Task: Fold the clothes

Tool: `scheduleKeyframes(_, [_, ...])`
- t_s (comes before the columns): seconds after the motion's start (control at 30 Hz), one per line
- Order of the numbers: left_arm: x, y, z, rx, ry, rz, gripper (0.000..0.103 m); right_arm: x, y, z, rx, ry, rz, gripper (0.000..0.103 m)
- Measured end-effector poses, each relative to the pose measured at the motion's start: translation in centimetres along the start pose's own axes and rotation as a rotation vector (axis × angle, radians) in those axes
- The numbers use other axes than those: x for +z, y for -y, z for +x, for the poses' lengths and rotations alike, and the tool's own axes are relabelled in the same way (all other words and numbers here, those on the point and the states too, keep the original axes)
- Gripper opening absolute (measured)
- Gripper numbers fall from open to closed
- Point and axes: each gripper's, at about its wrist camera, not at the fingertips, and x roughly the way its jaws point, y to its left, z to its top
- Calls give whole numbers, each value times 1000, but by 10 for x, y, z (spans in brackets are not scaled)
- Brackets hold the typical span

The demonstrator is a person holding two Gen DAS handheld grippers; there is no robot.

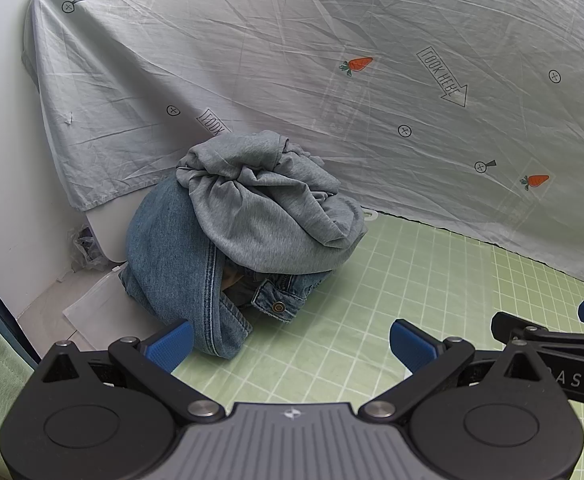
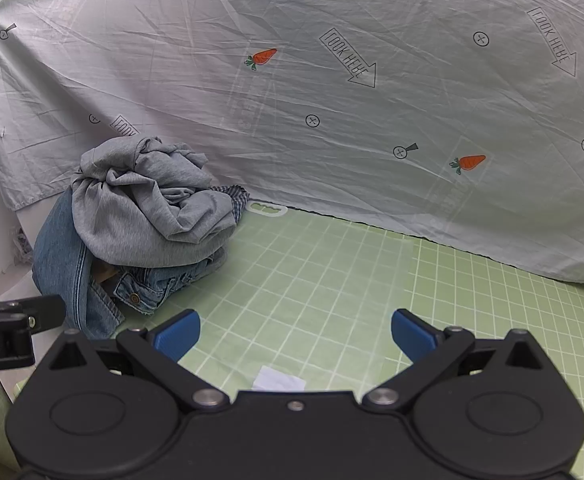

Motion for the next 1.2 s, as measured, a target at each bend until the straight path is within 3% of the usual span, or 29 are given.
scheduleKeyframes(1.2, [1,-2,5,-2,-19,-1,103,-5,1,7,-16,-23,-1,103])
